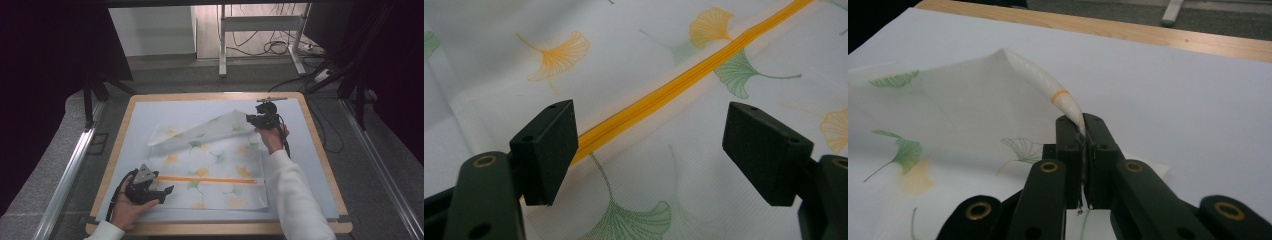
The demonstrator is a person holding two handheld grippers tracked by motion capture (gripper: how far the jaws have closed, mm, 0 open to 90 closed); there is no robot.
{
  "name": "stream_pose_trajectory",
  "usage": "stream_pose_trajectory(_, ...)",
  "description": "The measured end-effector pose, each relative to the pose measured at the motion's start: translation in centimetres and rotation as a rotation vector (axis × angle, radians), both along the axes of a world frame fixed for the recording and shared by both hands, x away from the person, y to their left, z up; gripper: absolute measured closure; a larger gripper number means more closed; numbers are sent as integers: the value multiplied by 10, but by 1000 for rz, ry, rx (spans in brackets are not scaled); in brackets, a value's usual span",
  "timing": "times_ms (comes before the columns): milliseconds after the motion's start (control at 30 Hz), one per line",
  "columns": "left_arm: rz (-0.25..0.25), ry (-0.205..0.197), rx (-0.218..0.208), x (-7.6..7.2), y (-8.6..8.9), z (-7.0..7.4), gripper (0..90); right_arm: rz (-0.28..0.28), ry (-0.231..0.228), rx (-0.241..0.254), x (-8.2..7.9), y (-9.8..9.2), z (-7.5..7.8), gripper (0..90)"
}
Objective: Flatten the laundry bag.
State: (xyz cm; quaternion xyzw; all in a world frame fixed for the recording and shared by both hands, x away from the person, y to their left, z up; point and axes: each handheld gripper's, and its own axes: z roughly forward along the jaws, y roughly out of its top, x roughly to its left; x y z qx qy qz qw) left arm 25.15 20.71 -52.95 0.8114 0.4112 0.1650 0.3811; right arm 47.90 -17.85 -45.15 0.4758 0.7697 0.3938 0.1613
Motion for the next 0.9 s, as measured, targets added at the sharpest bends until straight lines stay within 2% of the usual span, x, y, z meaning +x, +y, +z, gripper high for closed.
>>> stream_pose_trajectory(333, 2, 0, -3, 0, 1, 0, 218, -81, 38, 17, 23, -10, -15, 863)
stream_pose_trajectory(500, 0, 7, -24, 0, 2, 1, 217, -98, 49, 22, 28, -11, -21, 863)
stream_pose_trajectory(900, 4, 4, -10, 0, 2, 1, 217, -140, 59, 26, 38, -18, -30, 861)
